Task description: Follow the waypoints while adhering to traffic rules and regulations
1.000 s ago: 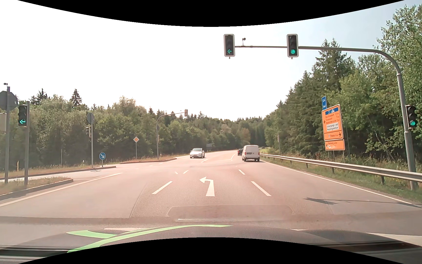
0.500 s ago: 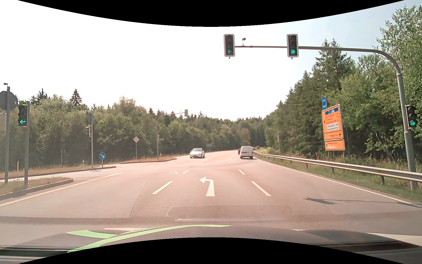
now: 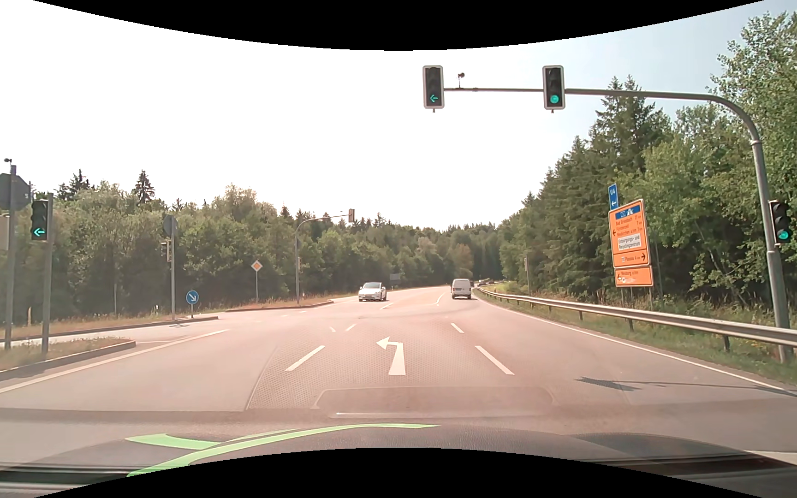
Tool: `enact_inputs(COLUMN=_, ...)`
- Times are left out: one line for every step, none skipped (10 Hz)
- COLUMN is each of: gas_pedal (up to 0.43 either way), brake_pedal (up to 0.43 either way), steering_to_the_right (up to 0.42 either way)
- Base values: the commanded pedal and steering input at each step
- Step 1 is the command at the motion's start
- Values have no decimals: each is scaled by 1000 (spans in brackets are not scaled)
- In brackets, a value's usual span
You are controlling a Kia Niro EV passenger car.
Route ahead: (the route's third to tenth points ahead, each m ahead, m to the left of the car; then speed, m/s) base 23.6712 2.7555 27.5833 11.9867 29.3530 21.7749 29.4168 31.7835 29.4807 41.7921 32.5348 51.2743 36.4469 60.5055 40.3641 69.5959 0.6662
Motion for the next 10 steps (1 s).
enact_inputs(gas_pedal=287, brake_pedal=0, steering_to_the_right=5)
enact_inputs(gas_pedal=287, brake_pedal=0, steering_to_the_right=5)
enact_inputs(gas_pedal=287, brake_pedal=0, steering_to_the_right=5)
enact_inputs(gas_pedal=299, brake_pedal=0, steering_to_the_right=5)
enact_inputs(gas_pedal=319, brake_pedal=0, steering_to_the_right=5)
enact_inputs(gas_pedal=350, brake_pedal=0, steering_to_the_right=5)
enact_inputs(gas_pedal=358, brake_pedal=0, steering_to_the_right=5)
enact_inputs(gas_pedal=358, brake_pedal=0, steering_to_the_right=5)
enact_inputs(gas_pedal=358, brake_pedal=0, steering_to_the_right=4)
enact_inputs(gas_pedal=358, brake_pedal=0, steering_to_the_right=4)
